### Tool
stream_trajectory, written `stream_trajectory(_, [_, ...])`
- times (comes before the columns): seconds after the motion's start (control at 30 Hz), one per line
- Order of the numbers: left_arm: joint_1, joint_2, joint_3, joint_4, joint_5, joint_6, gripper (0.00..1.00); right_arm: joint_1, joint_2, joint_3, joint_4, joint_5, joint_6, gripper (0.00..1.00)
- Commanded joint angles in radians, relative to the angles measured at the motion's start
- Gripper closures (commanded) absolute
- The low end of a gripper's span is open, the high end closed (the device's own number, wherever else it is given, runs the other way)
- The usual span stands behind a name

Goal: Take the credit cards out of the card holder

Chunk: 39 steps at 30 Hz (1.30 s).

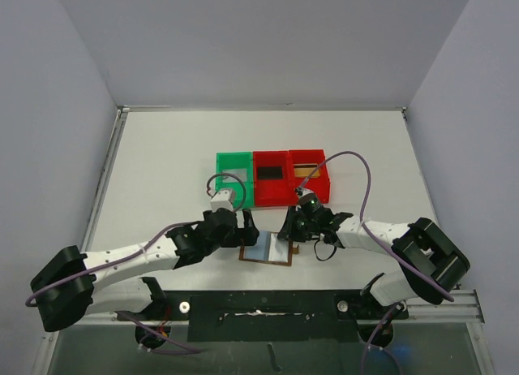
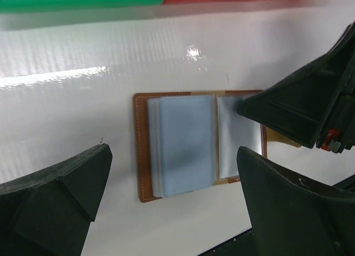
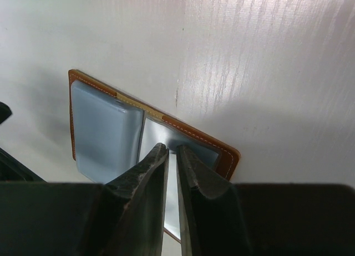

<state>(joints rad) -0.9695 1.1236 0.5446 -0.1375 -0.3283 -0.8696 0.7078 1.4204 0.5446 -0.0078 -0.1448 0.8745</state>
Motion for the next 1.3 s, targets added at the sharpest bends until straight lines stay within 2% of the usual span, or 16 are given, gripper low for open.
stream_trajectory(0.0, [-0.042, 0.082, 0.069, 0.093, 0.025, -0.025, 0.04, 0.01, 0.001, 0.0, -0.014, 0.043, -0.014, 0.85])
stream_trajectory(0.07, [-0.047, 0.109, 0.075, 0.091, 0.027, -0.043, 0.13, 0.01, -0.007, -0.008, -0.011, 0.043, -0.011, 0.85])
stream_trajectory(0.3, [-0.065, 0.163, 0.093, 0.087, 0.045, -0.081, 0.3, 0.01, -0.018, -0.017, -0.008, 0.042, -0.011, 0.85])
stream_trajectory(0.53, [-0.071, 0.198, 0.09, 0.09, 0.061, -0.106, 0.36, 0.01, -0.012, -0.02, 0.001, 0.034, -0.009, 0.85])
stream_trajectory(0.77, [-0.071, 0.236, 0.087, 0.125, 0.1, -0.113, 0.46, 0.01, -0.006, -0.023, 0.004, 0.031, -0.008, 0.85])
stream_trajectory(0.93, [-0.077, 0.235, 0.093, 0.123, 0.092, -0.124, 0.47, 0.011, -0.004, -0.02, 0.002, 0.03, -0.009, 0.86])
stream_trajectory(1.13, [-0.089, 0.205, 0.109, 0.032, 0.032, -0.134, 0.39, 0.01, -0.005, -0.018, -0.003, 0.031, -0.009, 0.86])
stream_trajectory(1.27, [-0.094, 0.183, 0.14, 0.0, 0.009, -0.133, 0.37, 0.01, -0.005, -0.015, -0.006, 0.033, -0.009, 0.86])
